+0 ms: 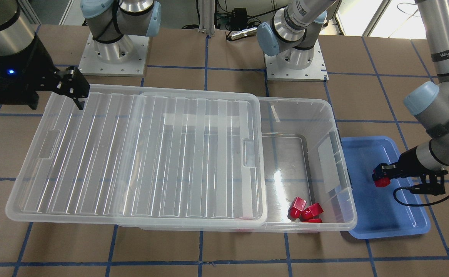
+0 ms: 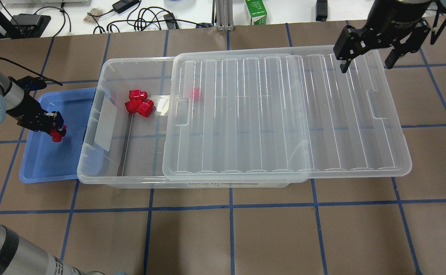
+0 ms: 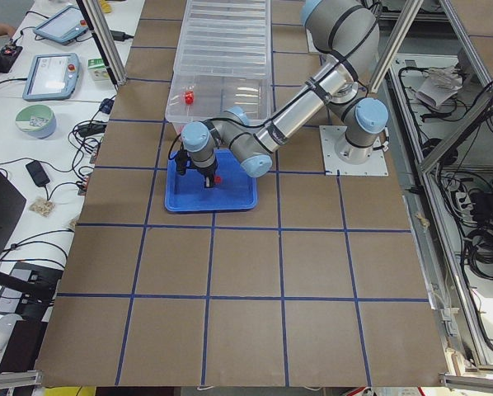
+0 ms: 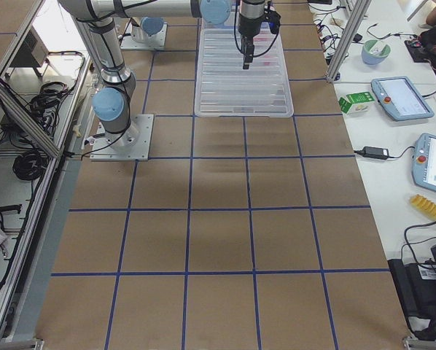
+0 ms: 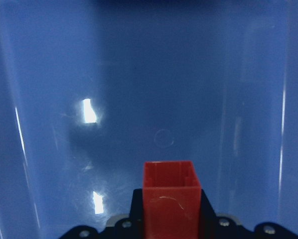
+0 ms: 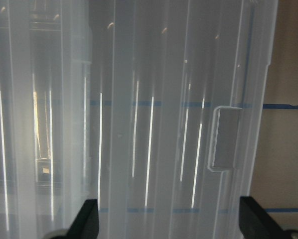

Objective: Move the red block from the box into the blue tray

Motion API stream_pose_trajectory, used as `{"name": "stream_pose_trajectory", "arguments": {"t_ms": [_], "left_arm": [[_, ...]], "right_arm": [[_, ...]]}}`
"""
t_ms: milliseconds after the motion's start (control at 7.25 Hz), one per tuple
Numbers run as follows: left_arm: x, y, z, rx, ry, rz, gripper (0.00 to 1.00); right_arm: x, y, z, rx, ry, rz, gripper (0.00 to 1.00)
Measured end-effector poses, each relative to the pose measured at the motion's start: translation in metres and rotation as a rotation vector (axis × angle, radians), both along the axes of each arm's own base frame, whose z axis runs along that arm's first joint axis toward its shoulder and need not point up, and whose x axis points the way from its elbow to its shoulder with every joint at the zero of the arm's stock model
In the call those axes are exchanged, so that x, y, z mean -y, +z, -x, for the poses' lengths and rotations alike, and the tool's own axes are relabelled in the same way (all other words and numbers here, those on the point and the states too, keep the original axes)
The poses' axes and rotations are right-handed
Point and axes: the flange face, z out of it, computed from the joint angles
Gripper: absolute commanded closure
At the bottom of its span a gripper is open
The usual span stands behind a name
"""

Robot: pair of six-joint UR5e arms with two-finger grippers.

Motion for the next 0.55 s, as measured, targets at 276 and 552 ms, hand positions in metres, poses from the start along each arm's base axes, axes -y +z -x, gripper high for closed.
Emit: {"name": "stream_pose_trajectory", "arguments": {"t_ms": [276,552], "left_arm": [[0.009,0.019,0.023,0.012,-0.034,-0.017,0.0],[0.027,0.089,0.075,0.028,-0.024,-0.031,0.0]], "right_arm": [[0.002,-0.023,0.08,0.008,0.058,-0.023,0.0],[-0.002,-0.059,0.146,0.013,0.09,-0.023,0.0]]}}
